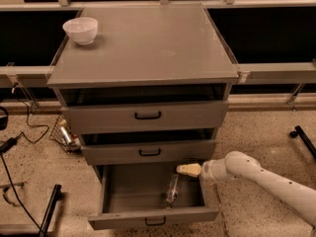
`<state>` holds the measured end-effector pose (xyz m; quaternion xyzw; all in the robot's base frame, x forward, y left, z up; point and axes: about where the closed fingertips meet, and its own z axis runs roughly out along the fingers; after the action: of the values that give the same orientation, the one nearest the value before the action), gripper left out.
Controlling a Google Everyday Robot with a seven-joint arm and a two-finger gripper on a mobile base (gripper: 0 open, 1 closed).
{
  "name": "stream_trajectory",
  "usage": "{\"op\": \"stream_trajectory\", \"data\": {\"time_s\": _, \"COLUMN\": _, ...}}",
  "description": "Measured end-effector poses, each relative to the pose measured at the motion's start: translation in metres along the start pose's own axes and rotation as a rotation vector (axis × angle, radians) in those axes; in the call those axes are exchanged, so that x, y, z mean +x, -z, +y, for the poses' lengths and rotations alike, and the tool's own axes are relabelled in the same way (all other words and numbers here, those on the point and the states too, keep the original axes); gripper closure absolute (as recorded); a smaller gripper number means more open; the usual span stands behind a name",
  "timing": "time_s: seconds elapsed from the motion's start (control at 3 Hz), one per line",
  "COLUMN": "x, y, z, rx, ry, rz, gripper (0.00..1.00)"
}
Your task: Pick water bottle from bottom drawer and place on counter
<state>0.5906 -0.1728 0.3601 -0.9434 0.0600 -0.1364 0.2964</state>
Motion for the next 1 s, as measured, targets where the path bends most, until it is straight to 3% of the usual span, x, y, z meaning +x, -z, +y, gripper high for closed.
{"op": "stream_trajectory", "data": {"time_s": 0.33, "x": -0.001, "y": -0.037, "z": 0.02, "rx": 0.004, "ry": -0.016, "rz": -0.029, "gripper": 0.0}}
{"op": "stream_trajectory", "data": {"time_s": 0.67, "x": -0.001, "y": -0.037, "z": 0.02, "rx": 0.004, "ry": -0.015, "rz": -0.029, "gripper": 0.0}}
{"op": "stream_trajectory", "data": {"time_s": 1.0, "x": -0.006, "y": -0.057, "z": 0.019, "rx": -0.006, "ry": 0.001, "rz": -0.049, "gripper": 0.0}}
